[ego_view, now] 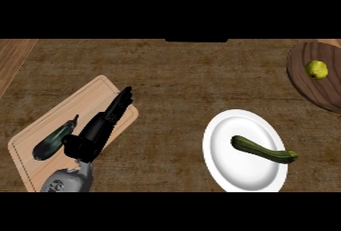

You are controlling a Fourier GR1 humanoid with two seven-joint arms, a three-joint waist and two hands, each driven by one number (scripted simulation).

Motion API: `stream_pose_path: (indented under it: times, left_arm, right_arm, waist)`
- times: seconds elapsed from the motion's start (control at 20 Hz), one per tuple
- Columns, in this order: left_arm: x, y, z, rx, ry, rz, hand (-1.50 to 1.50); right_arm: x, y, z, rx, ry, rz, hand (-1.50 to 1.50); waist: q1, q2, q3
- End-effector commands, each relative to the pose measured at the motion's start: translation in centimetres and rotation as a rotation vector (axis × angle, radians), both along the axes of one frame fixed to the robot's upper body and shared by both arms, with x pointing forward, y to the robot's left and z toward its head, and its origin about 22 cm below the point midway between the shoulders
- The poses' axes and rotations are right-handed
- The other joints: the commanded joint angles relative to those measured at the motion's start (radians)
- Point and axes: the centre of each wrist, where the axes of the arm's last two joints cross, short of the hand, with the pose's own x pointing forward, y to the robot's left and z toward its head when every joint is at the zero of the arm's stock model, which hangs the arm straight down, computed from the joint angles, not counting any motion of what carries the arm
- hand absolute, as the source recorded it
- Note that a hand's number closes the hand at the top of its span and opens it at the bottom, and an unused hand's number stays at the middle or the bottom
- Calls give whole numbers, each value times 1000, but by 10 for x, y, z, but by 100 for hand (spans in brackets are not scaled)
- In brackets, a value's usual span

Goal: Pick the pear from the plate and place it in the bowl

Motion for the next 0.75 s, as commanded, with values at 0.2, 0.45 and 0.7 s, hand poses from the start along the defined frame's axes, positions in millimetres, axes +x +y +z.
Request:
stream_pose_path:
  times: [0.2,0.45,0.7]
  left_arm:
    - [-10,17,-2,-7,-9,32,0]
    - [-5,11,-7,6,9,38,0]
    - [-2,8,5,12,14,27,0]
  right_arm:
    - [-75,-59,-18,8,-140,-104,-150]
    - [-123,-81,-38,18,-176,-105,-150]
    - [-179,-108,-38,72,-171,-22,-150]
  waist:
    - [-22,-10,-1]
    - [-34,-14,-3]
    - [-31,-14,-3]
